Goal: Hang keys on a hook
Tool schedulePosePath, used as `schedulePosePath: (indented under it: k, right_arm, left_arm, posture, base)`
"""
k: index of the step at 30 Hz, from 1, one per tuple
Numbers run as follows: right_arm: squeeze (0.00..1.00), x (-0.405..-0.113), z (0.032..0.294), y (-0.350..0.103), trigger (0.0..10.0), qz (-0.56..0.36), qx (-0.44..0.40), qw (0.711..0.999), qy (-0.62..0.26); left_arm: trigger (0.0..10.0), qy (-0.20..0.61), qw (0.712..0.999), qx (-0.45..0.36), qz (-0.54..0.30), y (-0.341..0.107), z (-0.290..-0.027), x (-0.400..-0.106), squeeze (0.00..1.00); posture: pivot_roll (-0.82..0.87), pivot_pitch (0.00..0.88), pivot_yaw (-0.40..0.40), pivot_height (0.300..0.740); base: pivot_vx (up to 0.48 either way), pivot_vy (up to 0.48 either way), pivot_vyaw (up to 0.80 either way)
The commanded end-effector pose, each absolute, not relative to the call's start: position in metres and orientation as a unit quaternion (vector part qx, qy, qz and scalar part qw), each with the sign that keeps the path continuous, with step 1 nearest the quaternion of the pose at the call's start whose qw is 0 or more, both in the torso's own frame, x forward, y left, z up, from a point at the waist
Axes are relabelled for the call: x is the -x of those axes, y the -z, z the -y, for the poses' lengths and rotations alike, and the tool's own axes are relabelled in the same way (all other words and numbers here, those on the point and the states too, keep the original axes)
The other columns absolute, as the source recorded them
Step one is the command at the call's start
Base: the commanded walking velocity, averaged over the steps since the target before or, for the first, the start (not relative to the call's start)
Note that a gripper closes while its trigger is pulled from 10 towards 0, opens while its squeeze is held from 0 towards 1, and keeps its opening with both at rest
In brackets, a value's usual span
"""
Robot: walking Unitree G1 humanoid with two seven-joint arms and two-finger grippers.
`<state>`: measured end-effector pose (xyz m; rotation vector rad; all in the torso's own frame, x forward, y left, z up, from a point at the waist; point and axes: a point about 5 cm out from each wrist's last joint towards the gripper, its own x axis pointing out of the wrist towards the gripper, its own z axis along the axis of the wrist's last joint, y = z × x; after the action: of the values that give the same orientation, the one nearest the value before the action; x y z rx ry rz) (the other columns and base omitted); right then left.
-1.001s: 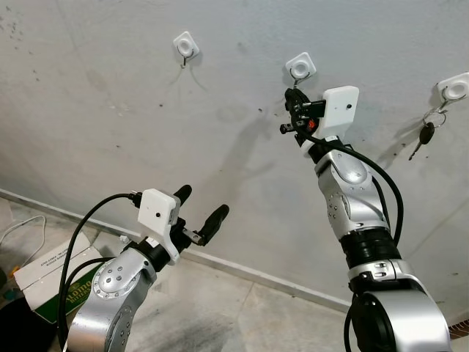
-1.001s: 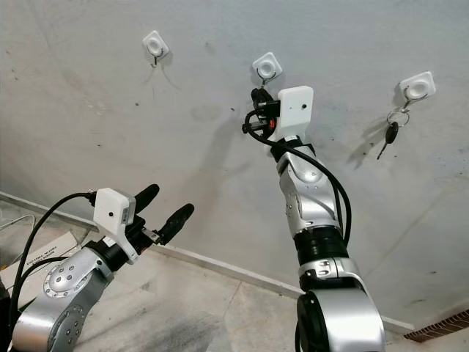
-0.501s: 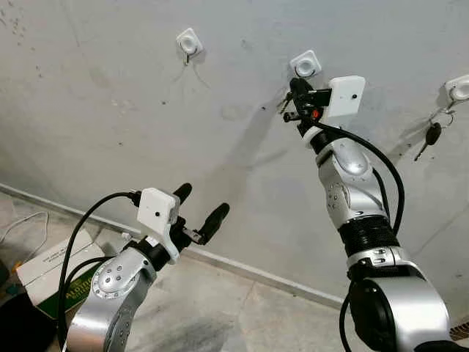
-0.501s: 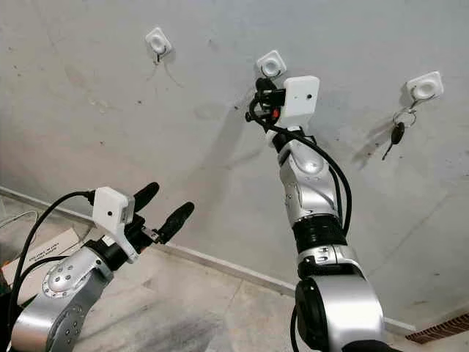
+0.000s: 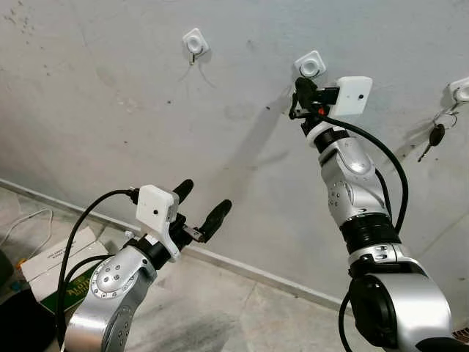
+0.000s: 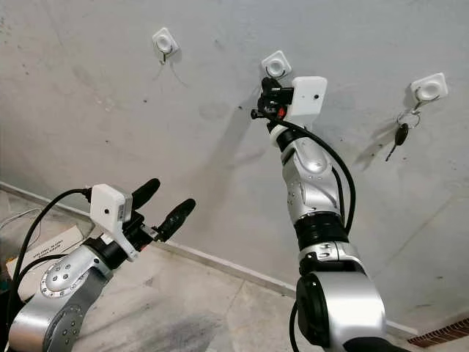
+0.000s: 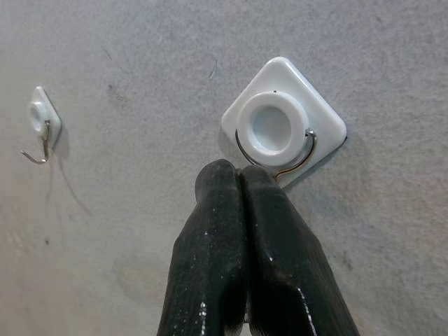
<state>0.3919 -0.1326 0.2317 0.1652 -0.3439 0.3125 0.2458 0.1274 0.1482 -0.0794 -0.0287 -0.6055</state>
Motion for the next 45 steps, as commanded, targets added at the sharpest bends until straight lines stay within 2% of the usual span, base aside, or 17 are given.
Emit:
schedulePosePath:
  k: [1, 8, 17, 26, 45]
  right_arm:
    - [0.00, -0.389, 0.142, -0.233, 10.0, 0.174, -0.090, 0.968, -0.157]
    - [0.00, -0.378, 0.138, -0.226, 10.0, 0.168, -0.084, 0.960, -0.206]
    - [0.00, -0.381, 0.139, -0.240, 10.0, 0.180, -0.087, 0.958, -0.205]
    - [0.00, -0.388, 0.143, -0.247, 10.0, 0.186, -0.087, 0.961, -0.186]
    - [0.00, -0.388, 0.162, -0.225, 10.0, 0.153, -0.129, 0.970, -0.141]
  left_arm:
    - [10.0, 0.303, 0.952, 0.038, 0.017, -0.151, -0.128, -0.245, 0.00]
    - [10.0, 0.305, 0.951, 0.040, 0.018, -0.152, -0.127, -0.246, 0.00]
    - [10.0, 0.308, 0.950, 0.040, 0.020, -0.152, -0.126, -0.247, 0.00]
    - [10.0, 0.306, 0.951, 0.041, 0.020, -0.152, -0.126, -0.246, 0.00]
    - [10.0, 0.306, 0.951, 0.040, 0.019, -0.151, -0.128, -0.247, 0.00]
  posture:
    - [0.12, 0.083, 0.017, 0.740]
    - [0.11, 0.084, 0.021, 0.740]
    - [0.11, 0.084, 0.025, 0.740]
    - [0.12, 0.083, 0.020, 0.740]
    - [0.12, 0.074, 0.022, 0.740]
  base:
    - [0.000, 0.000, 0.00]
    - [0.000, 0.000, 0.00]
    - [0.000, 0.000, 0.00]
    - [0.000, 0.000, 0.00]
    - [0.000, 0.000, 0.00]
